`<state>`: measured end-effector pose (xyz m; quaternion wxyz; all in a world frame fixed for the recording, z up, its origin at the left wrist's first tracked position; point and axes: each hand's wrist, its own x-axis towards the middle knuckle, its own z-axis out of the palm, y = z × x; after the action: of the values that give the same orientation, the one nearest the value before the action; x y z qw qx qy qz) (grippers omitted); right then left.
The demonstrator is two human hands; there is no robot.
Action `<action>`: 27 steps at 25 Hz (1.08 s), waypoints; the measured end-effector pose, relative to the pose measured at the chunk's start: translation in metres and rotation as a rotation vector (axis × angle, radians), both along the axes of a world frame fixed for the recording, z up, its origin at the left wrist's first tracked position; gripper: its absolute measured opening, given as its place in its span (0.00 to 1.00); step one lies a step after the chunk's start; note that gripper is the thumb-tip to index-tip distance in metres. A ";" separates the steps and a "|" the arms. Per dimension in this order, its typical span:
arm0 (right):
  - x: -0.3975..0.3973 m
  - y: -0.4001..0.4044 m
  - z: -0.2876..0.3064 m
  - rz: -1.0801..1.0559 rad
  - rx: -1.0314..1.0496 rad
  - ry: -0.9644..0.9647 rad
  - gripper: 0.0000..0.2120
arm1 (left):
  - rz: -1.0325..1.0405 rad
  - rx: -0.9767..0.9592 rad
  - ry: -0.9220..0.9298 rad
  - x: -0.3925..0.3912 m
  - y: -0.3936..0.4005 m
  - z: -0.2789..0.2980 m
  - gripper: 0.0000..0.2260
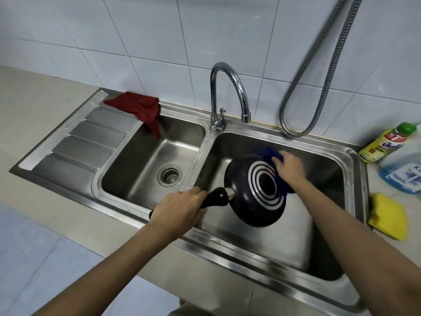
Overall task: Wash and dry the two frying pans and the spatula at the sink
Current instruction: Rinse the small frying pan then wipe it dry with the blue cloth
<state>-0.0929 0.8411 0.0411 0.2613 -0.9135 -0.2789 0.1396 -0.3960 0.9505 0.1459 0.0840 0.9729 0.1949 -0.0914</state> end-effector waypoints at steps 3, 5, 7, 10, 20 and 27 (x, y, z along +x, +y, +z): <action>-0.016 -0.052 -0.011 -0.244 0.234 0.117 0.11 | 0.086 -0.076 -0.059 0.010 0.009 -0.003 0.11; -0.050 -0.068 -0.011 -0.307 0.421 0.019 0.09 | 0.088 -0.120 -0.067 0.024 0.007 -0.010 0.10; -0.086 -0.074 -0.010 -0.249 0.466 -0.125 0.09 | 0.064 -0.154 -0.057 0.041 -0.003 -0.017 0.09; -0.110 -0.091 -0.017 -0.116 0.425 -0.175 0.12 | 0.027 -0.239 0.025 0.059 -0.020 -0.035 0.07; -0.076 -0.281 -0.011 -0.864 0.196 -0.192 0.22 | 0.253 -1.081 0.116 0.069 -0.046 -0.053 0.08; -0.110 -0.252 0.026 -0.806 0.057 -0.127 0.23 | 0.211 -1.410 0.194 0.059 -0.064 -0.021 0.16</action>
<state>-0.2026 0.5892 0.0668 0.3025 -0.9488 0.0823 -0.0383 -0.3368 0.8862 0.1248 0.6829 0.6507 0.1891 -0.2730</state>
